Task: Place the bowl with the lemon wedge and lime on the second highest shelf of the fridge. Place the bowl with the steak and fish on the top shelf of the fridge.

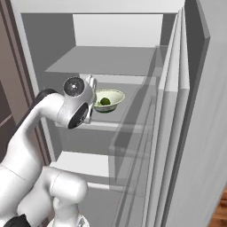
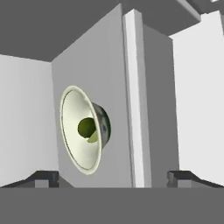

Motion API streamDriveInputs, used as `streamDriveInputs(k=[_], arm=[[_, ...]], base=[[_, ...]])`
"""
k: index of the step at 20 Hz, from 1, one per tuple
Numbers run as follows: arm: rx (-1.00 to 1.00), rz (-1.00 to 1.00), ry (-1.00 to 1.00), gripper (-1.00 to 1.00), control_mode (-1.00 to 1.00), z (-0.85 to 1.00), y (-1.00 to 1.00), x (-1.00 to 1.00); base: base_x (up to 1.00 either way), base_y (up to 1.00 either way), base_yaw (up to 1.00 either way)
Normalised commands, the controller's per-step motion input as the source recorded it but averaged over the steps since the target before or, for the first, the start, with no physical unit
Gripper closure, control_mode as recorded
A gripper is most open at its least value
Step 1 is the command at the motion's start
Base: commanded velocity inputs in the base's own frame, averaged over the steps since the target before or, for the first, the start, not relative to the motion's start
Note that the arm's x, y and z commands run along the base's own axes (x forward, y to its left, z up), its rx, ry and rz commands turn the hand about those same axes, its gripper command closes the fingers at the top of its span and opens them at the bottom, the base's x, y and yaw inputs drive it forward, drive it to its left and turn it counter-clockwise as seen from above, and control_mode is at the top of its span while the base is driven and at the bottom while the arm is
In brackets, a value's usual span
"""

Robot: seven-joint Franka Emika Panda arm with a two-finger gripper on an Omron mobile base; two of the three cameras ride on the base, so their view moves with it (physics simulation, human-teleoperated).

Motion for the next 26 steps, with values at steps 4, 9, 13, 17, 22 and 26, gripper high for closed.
streamDriveInputs(k=[4,9,13,17,22,26], arm=[[-0.18,0.19,0.05,-1.00,-1.00,0.14,0.11,-1.00],[-0.32,0.35,0.13,-1.00,-1.00,0.09,0.30,-1.00],[-0.40,0.45,0.04,-1.00,-1.00,0.30,0.49,-1.00],[-0.42,0.36,0.00,-1.00,-1.00,0.41,0.22,-0.84],[-0.07,0.08,-0.03,-1.00,-1.00,0.00,0.00,-0.09],[0.00,0.01,0.00,-1.00,1.00,0.00,-0.05,0.00]], base=[[0.00,0.00,0.00],[0.00,0.00,0.00],[0.00,0.00,0.00],[0.00,0.00,0.00],[0.00,0.00,0.00],[0.00,-0.10,0.02]])
